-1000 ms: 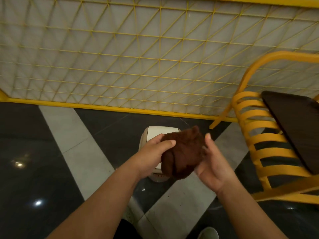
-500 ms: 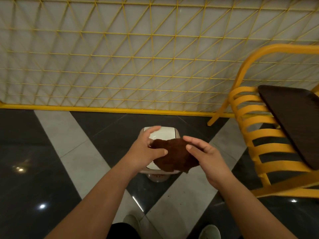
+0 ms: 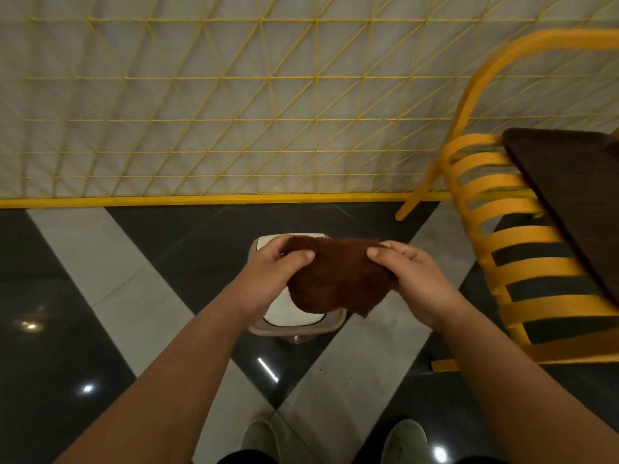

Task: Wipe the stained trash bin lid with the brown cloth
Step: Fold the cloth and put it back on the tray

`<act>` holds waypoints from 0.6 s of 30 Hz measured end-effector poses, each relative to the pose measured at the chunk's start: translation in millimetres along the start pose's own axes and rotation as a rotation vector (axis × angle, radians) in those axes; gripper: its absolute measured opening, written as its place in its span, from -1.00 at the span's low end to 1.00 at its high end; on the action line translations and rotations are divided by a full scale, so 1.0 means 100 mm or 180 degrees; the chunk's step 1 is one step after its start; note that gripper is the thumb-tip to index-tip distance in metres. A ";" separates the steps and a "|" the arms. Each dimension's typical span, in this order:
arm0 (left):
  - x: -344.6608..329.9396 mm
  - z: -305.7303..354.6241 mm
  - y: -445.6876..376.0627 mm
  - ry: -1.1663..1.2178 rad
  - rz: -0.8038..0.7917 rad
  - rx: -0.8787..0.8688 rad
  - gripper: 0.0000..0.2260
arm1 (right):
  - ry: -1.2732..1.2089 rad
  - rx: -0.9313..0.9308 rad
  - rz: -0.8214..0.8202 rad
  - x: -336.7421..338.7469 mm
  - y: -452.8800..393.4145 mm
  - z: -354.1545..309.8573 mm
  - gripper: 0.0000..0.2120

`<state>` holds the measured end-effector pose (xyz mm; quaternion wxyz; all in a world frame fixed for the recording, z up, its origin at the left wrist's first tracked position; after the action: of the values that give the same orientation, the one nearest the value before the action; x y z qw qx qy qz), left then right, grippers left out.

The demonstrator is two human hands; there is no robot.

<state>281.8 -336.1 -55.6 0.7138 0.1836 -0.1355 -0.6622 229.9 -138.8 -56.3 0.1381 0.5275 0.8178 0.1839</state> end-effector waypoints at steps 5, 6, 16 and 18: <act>-0.13 -0.05 -0.31 0.0871 0.0404 0.0296 -0.75 | -0.1278 -0.0566 0.0516 0.06 -0.23 0.14 -0.70; -0.16 -0.05 -0.37 0.0993 0.0420 0.0323 -0.75 | -0.1478 -0.0610 0.0480 0.08 -0.25 0.16 -0.63; -0.84 0.19 -0.93 0.0877 -0.0220 0.0176 -0.49 | -0.0637 -0.0158 0.1358 0.65 -0.38 -0.07 -0.11; -1.05 0.31 -1.00 0.0818 -0.0323 0.0229 -0.47 | -0.0546 -0.0106 0.1789 0.84 -0.31 -0.16 -0.18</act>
<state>169.6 -240.3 -66.4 0.6838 0.2989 -0.0572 -0.6632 163.7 -76.6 -58.2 0.1590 0.7446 0.6219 0.1830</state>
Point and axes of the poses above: each hand's wrist, its own y-axis away from the middle knuckle, its own x-axis out of the back of the hand, z = x × y, the point moved 3 cm from there along -y, towards the middle knuckle, and after that the axes turned 2 degrees about -z, right-handed, at the moved point
